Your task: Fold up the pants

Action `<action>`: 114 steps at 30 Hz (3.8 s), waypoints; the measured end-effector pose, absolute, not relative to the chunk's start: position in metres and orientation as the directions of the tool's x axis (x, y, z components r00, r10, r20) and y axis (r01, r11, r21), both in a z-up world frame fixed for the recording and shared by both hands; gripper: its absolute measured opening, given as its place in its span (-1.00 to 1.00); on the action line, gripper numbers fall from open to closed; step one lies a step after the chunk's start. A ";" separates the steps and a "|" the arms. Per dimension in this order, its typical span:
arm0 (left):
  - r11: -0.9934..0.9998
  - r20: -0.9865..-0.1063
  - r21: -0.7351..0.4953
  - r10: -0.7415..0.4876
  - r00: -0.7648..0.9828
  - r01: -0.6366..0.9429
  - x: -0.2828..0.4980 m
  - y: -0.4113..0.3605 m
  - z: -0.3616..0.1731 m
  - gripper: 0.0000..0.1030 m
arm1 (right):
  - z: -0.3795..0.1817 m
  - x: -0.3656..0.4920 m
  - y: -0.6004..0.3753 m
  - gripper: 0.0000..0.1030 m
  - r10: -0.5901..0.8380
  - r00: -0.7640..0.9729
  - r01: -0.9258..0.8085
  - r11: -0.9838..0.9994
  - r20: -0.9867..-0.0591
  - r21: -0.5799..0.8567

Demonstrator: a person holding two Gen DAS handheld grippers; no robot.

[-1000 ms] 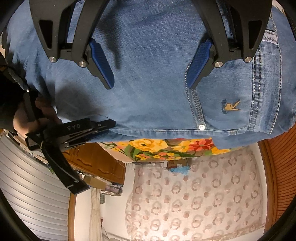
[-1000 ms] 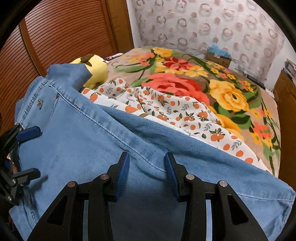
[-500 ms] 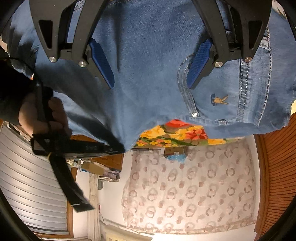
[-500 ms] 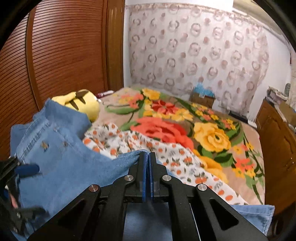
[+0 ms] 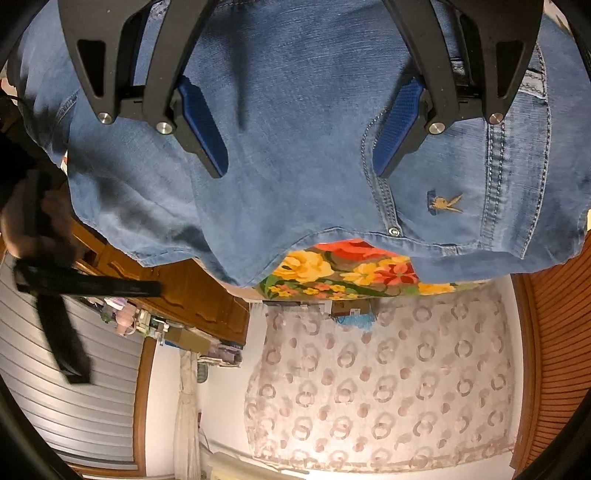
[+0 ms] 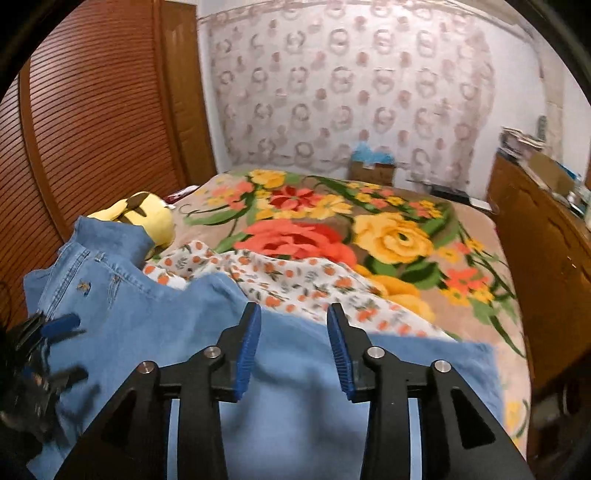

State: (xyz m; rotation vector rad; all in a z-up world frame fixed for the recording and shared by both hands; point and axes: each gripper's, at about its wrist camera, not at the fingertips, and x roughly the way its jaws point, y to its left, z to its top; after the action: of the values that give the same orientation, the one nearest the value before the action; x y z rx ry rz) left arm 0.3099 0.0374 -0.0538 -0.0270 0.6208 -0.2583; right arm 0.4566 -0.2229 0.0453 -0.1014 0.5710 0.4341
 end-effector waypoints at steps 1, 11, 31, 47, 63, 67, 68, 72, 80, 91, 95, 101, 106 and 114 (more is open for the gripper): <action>0.968 -0.572 -0.099 -0.246 0.782 0.231 0.310 0.036 -0.054 0.58 | 0.046 0.446 -0.232 -0.19 0.359 0.757 -0.414 0.910 -0.545 0.024; 0.981 -0.602 -0.019 -0.165 0.781 0.193 0.307 0.029 -0.044 0.58 | 0.056 0.316 -0.314 -0.11 0.248 0.786 -0.280 0.959 -0.567 0.031; 0.995 -0.596 0.023 -0.066 0.801 0.098 0.107 0.087 -0.038 0.58 | 0.017 0.109 -0.386 -0.11 0.223 0.797 -0.131 0.971 -0.561 0.200; 0.998 -0.700 -0.062 -0.021 0.714 -0.031 0.023 0.134 -0.101 0.24 | -0.017 0.066 -0.413 0.17 0.236 0.787 -0.029 0.937 -0.569 0.348; 0.999 -0.679 -0.050 -0.037 0.733 0.004 0.014 0.121 -0.103 -0.29 | -0.035 0.037 -0.411 0.20 0.277 0.796 0.018 0.878 -0.538 0.479; 0.997 -0.664 -0.070 -0.059 0.745 0.017 0.012 0.121 -0.098 -0.56 | -0.043 0.039 -0.413 0.20 0.320 0.793 0.032 0.828 -0.518 0.560; 0.998 -0.666 -0.065 -0.056 0.744 0.017 0.013 0.119 -0.096 -0.59 | -0.045 0.038 -0.413 0.20 0.326 0.794 0.039 0.815 -0.514 0.578; 0.999 -0.669 -0.046 -0.042 0.742 0.015 0.014 0.116 -0.097 -0.61 | -0.052 0.036 -0.418 0.20 0.348 0.793 0.060 0.772 -0.500 0.632; 0.998 -0.648 -0.050 -0.050 0.760 0.023 0.008 0.114 -0.084 -0.62 | -0.053 0.038 -0.415 0.20 0.354 0.795 0.068 0.755 -0.493 0.652; 0.997 -0.619 -0.063 -0.071 0.782 0.041 0.002 0.111 -0.067 -0.63 | -0.037 0.033 -0.405 -0.85 0.277 0.833 0.045 0.829 -0.480 0.558; 0.996 -0.605 -0.070 -0.081 0.792 0.049 0.002 0.111 -0.058 -0.64 | -0.025 0.030 -0.410 -1.00 0.230 0.857 0.052 0.852 -0.462 0.521; 0.996 -0.586 -0.072 -0.092 0.805 0.061 0.002 0.110 -0.049 -0.64 | -0.026 0.022 -0.419 -1.00 0.222 0.855 0.059 0.857 -0.468 0.513; 0.996 -0.588 -0.063 -0.090 0.804 0.065 0.006 0.107 -0.049 -0.64 | -0.044 0.021 -0.429 -0.96 0.264 0.836 0.088 0.801 -0.481 0.593; 0.997 -0.604 -0.054 -0.081 0.793 0.060 0.005 0.106 -0.052 -0.64 | -0.075 0.032 -0.440 -0.04 0.364 0.839 0.103 0.623 -0.404 0.775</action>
State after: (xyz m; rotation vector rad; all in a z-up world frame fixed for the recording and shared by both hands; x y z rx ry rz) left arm 0.0054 0.1055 -0.0517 -0.0328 0.6515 -0.0759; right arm 0.0318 -0.4395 -0.0751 0.8975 0.5740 0.1594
